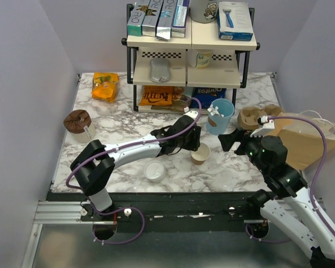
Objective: Pack the takeout coffee
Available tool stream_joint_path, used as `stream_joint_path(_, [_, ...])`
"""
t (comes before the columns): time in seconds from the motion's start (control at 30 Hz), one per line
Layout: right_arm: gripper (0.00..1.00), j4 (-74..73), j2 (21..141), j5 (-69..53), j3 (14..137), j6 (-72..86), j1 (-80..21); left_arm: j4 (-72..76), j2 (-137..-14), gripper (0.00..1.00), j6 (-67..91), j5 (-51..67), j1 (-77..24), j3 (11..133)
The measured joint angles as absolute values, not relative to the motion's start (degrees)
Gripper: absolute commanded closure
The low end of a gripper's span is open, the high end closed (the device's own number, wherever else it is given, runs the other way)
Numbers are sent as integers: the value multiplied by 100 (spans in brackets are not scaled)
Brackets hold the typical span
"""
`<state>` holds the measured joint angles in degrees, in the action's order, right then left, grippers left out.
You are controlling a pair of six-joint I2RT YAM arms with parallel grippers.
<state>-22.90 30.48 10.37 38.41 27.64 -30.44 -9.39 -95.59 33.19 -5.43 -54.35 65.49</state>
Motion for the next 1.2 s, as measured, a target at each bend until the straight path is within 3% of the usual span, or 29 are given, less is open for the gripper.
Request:
stream_joint_path(0.17, [0, -2390, 3074, 1046, 3865, 2740, -3044, -805, -9494, 1, 3282, -388, -5446, 6543])
stream_joint_path(0.4, [0, -2414, 3186, 342, 4115, 2414, -3044, -617, -8267, 1, 3179, 392, -5454, 6270])
stream_joint_path(0.57, [0, -2410, 4001, -681, 4390, 2139, -3050, -331, -6879, 1, 3183, 856, -5520, 5896])
stream_joint_path(0.7, [0, -2386, 4716, -1044, 4539, 2073, -3553, -707, -5682, 1, 3479, 213, -5553, 5124])
stream_joint_path(0.97, [5, -2051, 6748, -311, 5376, 2257, -5675, -3437, -3909, 1, 5288, -1922, -5520, 4073])
stream_joint_path(1.2, [20, -1979, 8331, 751, 6112, 2869, -6582, -4611, -3096, 1, 6733, -2674, -5439, 3030])
